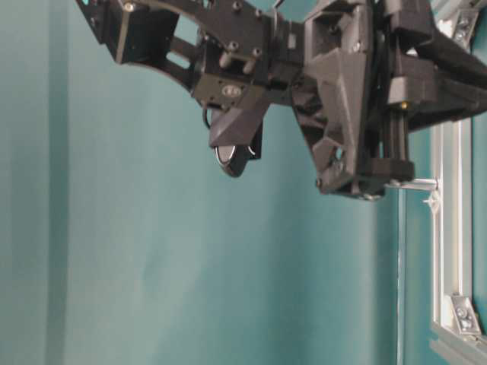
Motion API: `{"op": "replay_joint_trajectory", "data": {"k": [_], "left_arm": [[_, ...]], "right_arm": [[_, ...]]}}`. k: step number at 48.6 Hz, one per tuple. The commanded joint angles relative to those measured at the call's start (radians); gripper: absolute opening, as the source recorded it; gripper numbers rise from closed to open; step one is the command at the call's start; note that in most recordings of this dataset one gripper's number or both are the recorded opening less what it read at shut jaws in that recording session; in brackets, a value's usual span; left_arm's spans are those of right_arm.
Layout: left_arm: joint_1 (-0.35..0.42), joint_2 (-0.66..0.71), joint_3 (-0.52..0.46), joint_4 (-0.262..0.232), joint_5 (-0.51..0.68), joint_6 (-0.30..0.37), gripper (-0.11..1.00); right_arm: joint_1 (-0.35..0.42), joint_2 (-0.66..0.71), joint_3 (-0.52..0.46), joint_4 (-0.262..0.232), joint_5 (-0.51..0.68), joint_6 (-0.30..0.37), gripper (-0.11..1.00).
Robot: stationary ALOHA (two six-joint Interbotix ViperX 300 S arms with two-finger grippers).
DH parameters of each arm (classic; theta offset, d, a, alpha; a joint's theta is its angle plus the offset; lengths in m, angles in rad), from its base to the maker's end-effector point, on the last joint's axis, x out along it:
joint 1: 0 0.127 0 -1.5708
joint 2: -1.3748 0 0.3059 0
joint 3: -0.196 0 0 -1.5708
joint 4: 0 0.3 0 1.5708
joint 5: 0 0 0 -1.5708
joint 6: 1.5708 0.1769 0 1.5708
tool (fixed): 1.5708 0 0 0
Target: Move the cable alternately left and right between 8 closely spaced pins so it hooks onto each one.
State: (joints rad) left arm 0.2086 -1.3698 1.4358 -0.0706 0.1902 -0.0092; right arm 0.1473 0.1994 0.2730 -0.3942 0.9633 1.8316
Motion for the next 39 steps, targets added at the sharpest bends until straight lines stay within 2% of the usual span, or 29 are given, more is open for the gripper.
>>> {"op": "replay_joint_trajectory", "data": {"k": [1, 10, 21, 39], "left_arm": [[0.000, 0.006, -0.008, 0.003, -0.009, -0.008, 0.24], [0.000, 0.008, -0.008, 0.003, -0.009, -0.008, 0.24], [0.000, 0.006, -0.009, 0.003, -0.009, -0.008, 0.24], [0.000, 0.008, -0.008, 0.003, -0.011, -0.008, 0.24]], "right_arm": [[-0.002, -0.014, -0.026, -0.006, -0.002, -0.003, 0.13], [0.006, -0.014, -0.040, -0.005, 0.000, -0.002, 0.13], [0.051, -0.012, -0.046, 0.012, 0.005, 0.023, 0.13], [0.137, -0.012, -0.055, 0.017, 0.005, 0.143, 0.13]]}}
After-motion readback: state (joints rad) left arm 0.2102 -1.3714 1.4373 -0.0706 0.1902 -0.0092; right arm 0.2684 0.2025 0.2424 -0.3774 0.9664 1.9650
